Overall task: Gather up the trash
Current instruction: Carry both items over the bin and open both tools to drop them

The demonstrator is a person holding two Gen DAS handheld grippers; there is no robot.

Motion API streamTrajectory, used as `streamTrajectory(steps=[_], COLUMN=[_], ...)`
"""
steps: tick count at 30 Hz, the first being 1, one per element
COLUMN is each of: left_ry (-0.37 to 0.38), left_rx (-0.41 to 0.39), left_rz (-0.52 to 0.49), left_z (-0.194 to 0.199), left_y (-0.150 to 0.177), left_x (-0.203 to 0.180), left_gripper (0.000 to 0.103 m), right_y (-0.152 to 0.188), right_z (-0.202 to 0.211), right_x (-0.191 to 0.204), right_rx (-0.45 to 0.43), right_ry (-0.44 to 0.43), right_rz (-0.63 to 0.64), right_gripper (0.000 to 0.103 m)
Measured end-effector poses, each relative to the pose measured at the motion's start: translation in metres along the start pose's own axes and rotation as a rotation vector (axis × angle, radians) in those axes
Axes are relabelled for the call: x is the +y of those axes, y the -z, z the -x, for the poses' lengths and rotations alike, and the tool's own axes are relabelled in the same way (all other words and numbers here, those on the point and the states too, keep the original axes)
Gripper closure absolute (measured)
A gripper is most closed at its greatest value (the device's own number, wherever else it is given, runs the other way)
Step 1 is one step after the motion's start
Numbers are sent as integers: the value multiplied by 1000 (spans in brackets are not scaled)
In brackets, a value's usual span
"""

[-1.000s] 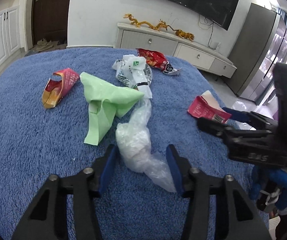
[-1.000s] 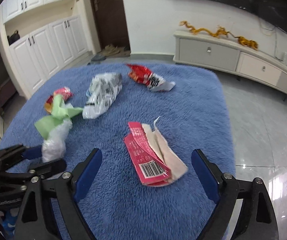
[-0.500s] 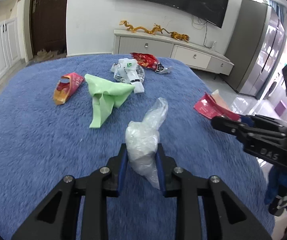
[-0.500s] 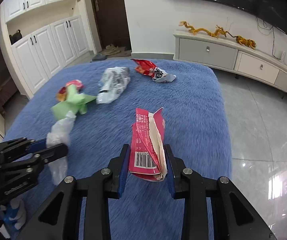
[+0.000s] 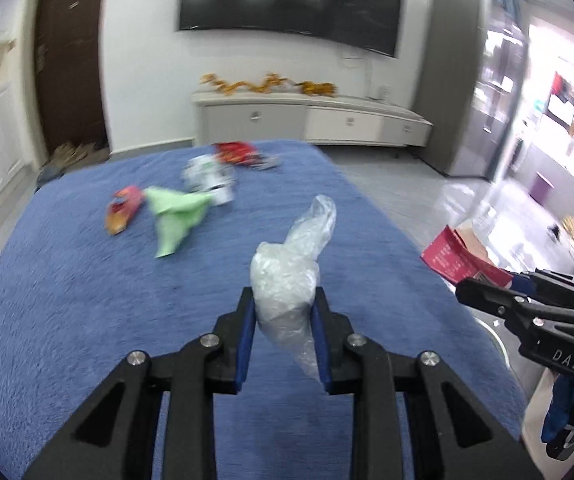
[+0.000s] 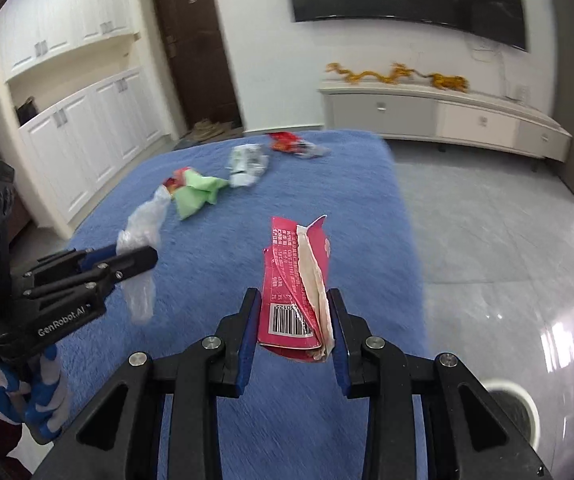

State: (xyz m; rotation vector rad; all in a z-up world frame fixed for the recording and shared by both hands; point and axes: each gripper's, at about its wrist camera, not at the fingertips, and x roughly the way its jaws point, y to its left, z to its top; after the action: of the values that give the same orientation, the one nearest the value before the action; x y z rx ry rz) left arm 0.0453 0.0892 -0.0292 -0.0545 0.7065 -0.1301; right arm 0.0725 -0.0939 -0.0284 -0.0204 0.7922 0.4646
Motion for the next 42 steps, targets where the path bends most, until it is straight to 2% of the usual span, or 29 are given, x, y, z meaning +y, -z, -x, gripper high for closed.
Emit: streamTrajectory(steps=[5,12,16,21,26,29,31,33,34,39,42], left_ry=[104,226,291,327,364,388,403,425,431,454,446], left_rx=[3,63,117,212,283,321,352,373,377,394,374], left_rz=[-111,-285,-378,-423,-451,-457,-457,-447,-443,-439,-434], left_z=[-3,-24,-38,-71,-101,-114,-125,-132,-135,-143,-142], left_y=[-9,-13,-9,-7,-7,-4,-2,-2,-2,2,2], left_x=[-66,-167,-220,-264,-295,-310,-317,-321,-324,-334,-331], left_gripper=[78,78,78,77,76,75,72,55,51,49,49], right_y=[29,77,104,131,155,167,172,176,178,189,191], right_z=[51,100,106,97,83,74,63,54,50,40,35], right_x=[-50,-130,-168,-213,-254,-264,-272,-275,-277,-285,-289], right_rx=[-29,-48,-39,-12,19,39,58,73,81,99,107], right_ry=[116,275,318,344,349,344,332,333,338,347,349], right_rz=[-128,-319,-424,-537,-623,-646,-654,-658,-661,-680,-688], right_gripper=[71,71,70,70,68,68,65,58,51,48,48])
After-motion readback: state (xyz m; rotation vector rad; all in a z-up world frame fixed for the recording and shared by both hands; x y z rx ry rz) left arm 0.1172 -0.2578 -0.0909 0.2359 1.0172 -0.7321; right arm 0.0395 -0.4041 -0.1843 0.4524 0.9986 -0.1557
